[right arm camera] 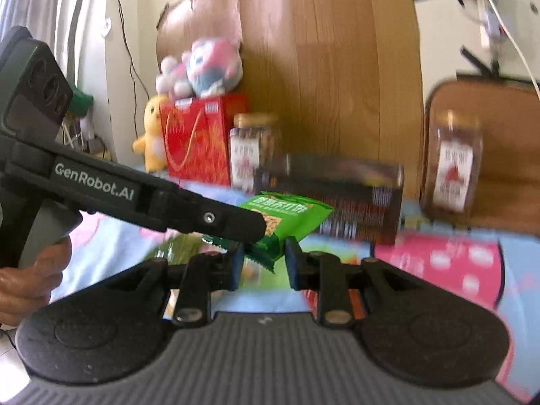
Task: Organize snacks
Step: 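Carry the green cracker packet with the left tool and drop it into the tin box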
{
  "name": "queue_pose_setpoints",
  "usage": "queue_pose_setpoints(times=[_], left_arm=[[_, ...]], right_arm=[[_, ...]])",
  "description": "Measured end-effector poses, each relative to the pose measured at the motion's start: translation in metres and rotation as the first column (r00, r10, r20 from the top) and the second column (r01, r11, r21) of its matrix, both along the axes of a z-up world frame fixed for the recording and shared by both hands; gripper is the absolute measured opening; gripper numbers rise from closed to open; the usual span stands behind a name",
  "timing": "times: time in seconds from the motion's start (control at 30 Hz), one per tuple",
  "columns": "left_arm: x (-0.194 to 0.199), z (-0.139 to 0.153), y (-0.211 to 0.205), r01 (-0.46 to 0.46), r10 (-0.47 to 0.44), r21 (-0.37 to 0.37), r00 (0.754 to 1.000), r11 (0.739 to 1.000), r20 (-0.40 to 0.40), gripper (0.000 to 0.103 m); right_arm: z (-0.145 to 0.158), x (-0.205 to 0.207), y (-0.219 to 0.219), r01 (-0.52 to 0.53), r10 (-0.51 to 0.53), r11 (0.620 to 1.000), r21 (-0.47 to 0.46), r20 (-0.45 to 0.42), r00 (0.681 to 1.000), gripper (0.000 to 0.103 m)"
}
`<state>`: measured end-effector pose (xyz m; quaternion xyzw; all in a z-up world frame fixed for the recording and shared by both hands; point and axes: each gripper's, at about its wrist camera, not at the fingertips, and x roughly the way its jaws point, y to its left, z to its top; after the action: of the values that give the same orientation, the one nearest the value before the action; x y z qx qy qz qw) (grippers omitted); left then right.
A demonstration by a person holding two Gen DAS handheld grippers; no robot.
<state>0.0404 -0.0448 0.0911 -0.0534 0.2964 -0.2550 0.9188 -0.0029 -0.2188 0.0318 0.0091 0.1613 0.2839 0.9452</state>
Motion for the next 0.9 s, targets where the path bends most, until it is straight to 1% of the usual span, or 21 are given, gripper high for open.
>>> queue_pose_setpoints(times=[0.1,0.2,0.3,0.43,0.47,0.53,0.57,0.6,0.63,0.7,0.8,0.9], left_arm=[[0.031,0.011,0.002,-0.034,0.034,-0.004,0.999,0.999,0.022,0.055],[0.068,0.011,0.006,-0.072,0.072,-0.011,0.997,0.997,0.016,0.055],[0.102,0.006,0.005,-0.099,0.099,-0.034,0.995,0.994,-0.013,0.055],[0.135,-0.005,-0.005,-0.113,0.112,-0.034,0.993,0.993,-0.026,0.055],[0.143,-0.009,-0.010,-0.116,0.115,-0.035,0.993,0.993,-0.028,0.055],[0.154,-0.016,-0.016,-0.135,0.134,-0.033,0.990,0.990,-0.036,0.058],[0.157,-0.018,-0.019,-0.143,0.142,-0.030,0.989,0.989,-0.041,0.059],[0.159,-0.020,-0.020,-0.150,0.148,-0.031,0.988,0.988,-0.044,0.059],[0.158,-0.020,-0.020,-0.151,0.149,-0.039,0.988,0.988,-0.046,0.059],[0.151,-0.019,-0.017,-0.145,0.142,-0.065,0.989,0.987,-0.045,0.059],[0.133,-0.012,-0.008,-0.141,0.138,-0.092,0.990,0.986,-0.037,0.059],[0.109,-0.011,0.001,-0.118,0.114,-0.108,0.993,0.987,-0.043,0.059]], right_arm=[[0.012,0.030,0.006,0.003,-0.002,1.000,-0.003,0.044,0.999,0.028],[0.016,0.061,0.011,0.016,-0.015,1.000,-0.013,0.068,0.998,0.028],[0.019,0.093,0.016,0.043,-0.041,0.999,-0.020,0.070,0.997,0.028],[0.016,0.123,0.015,0.088,-0.087,0.996,-0.021,0.053,0.995,0.028],[0.014,0.128,0.014,0.103,-0.102,0.994,-0.031,0.055,0.993,0.029],[0.009,0.137,0.014,0.162,-0.156,0.984,-0.070,0.075,0.985,0.033],[0.006,0.139,0.013,0.192,-0.185,0.977,-0.090,0.080,0.979,0.037],[0.003,0.141,0.010,0.217,-0.210,0.971,-0.099,0.077,0.975,0.037],[0.001,0.142,0.004,0.225,-0.220,0.970,-0.089,0.062,0.973,0.037],[-0.001,0.133,-0.008,0.235,-0.233,0.971,-0.046,0.044,0.971,0.037],[-0.002,0.108,-0.024,0.236,-0.236,0.972,-0.009,0.043,0.971,0.037],[-0.008,0.086,-0.041,0.212,-0.212,0.976,0.053,-0.019,0.977,0.037]])
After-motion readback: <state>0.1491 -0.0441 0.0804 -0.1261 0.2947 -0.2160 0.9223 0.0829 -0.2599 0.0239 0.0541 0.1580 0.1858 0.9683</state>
